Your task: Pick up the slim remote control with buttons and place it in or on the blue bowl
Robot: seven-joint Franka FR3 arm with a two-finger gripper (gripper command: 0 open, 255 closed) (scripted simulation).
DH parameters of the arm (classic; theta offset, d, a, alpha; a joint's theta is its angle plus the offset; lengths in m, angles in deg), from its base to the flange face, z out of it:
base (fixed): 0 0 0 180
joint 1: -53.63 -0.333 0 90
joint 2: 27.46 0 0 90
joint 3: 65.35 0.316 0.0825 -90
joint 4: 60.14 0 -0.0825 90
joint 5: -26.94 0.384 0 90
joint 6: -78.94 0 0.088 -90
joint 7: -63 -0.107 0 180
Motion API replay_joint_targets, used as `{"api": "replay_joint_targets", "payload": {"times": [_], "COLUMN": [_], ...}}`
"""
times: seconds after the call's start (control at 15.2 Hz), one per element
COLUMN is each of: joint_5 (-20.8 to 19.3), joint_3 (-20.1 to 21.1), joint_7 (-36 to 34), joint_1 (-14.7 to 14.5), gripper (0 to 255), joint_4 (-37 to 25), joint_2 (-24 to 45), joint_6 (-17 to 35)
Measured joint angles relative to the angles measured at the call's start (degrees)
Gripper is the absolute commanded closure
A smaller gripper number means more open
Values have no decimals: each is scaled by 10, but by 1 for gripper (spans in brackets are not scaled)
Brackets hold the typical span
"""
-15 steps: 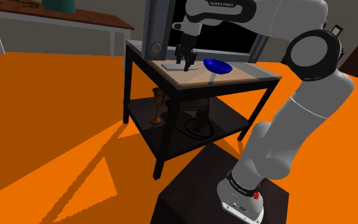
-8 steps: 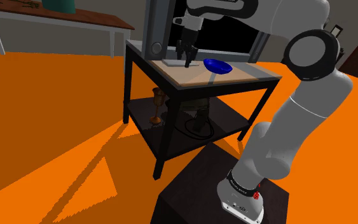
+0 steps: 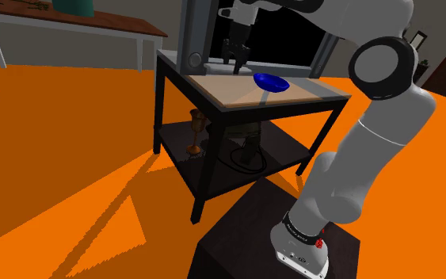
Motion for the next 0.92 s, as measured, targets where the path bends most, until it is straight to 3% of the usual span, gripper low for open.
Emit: {"api": "replay_joint_targets", "payload": {"times": [0.66,0.92], "joint_5": [21,12], "joint_3": [-9,-24], "joint_7": [14,47], "joint_1": [7,22], "gripper": [255,255], "joint_4": [-129,-118], "joint_2": [44,27], "joint_6": [-91,-94]}}
